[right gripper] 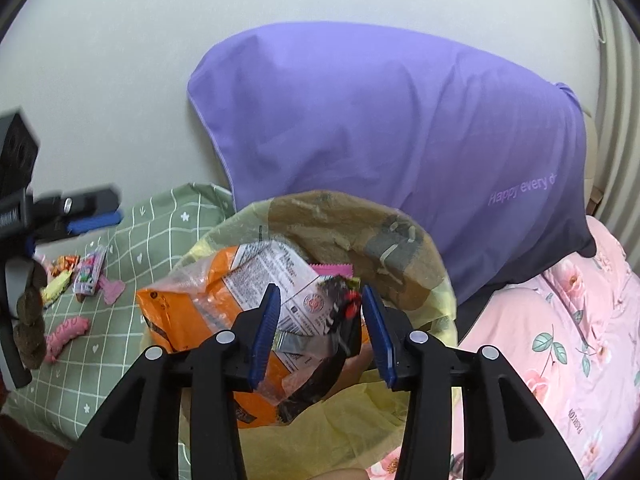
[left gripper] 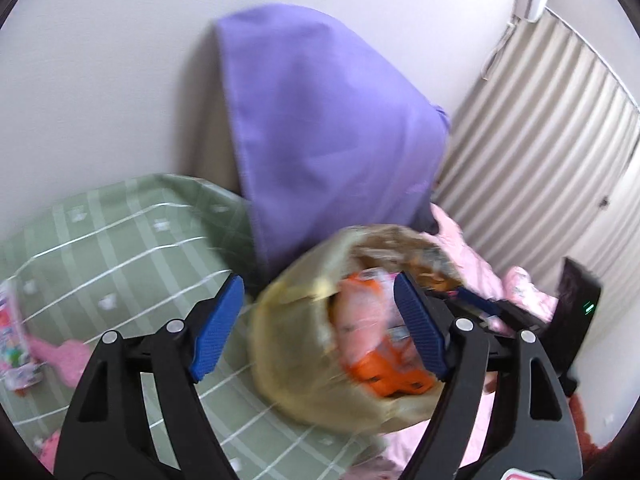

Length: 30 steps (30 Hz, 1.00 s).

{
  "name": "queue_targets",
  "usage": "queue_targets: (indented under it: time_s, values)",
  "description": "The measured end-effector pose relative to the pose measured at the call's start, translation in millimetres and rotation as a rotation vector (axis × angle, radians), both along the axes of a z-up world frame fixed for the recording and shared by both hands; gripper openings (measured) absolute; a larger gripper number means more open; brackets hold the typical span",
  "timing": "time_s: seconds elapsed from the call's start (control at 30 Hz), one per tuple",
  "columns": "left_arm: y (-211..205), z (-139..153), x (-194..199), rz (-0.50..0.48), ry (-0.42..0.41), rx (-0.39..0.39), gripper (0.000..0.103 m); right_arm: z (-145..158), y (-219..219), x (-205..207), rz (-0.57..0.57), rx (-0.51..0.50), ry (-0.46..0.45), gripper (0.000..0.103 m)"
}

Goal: Collect trash
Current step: 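Release the orange bag and black wrapper into the yellow trash bag, then return both grippers to the table and grasp the red wrapper with the right gripper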

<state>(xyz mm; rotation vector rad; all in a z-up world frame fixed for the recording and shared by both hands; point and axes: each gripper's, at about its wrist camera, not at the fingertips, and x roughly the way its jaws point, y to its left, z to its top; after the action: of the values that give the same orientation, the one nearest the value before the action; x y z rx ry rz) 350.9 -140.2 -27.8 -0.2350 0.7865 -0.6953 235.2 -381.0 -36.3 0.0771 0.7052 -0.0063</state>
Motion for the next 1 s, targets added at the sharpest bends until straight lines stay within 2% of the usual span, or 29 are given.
queue_targets:
  time_s: [0.17, 0.2, 0.33, 0.5, 0.63, 0.8, 1.0]
  values:
    - [39, -15, -17, 0.103, -0.031, 0.121, 0.073, 18, 9, -7, -0.005, 0.010, -0.069, 0.045]
    - [50, -20, -22, 0.132, -0.037, 0.163, 0.073, 22, 13, -7, 0.004, 0.014, -0.085, 0.045]
    - [93, -33, -32, 0.219, -0.037, 0.235, 0.073, 34, 33, -3, 0.060, 0.043, -0.131, 0.045]
    - [162, -49, -44, 0.376, 0.001, 0.257, 0.073, 33, 75, 13, 0.190, 0.075, -0.147, 0.052]
    - [211, -59, -57, 0.485, 0.030, 0.258, 0.073, 22, 111, 25, 0.291, 0.075, -0.133, 0.053]
    - [257, -64, -69, 0.562, 0.040, 0.273, 0.073, 5, 149, 49, 0.384, 0.106, -0.038, 0.053]
    - [299, -72, -67, 0.635, 0.044, 0.280, 0.073, -5, 187, 54, 0.473, 0.053, -0.013, 0.053]
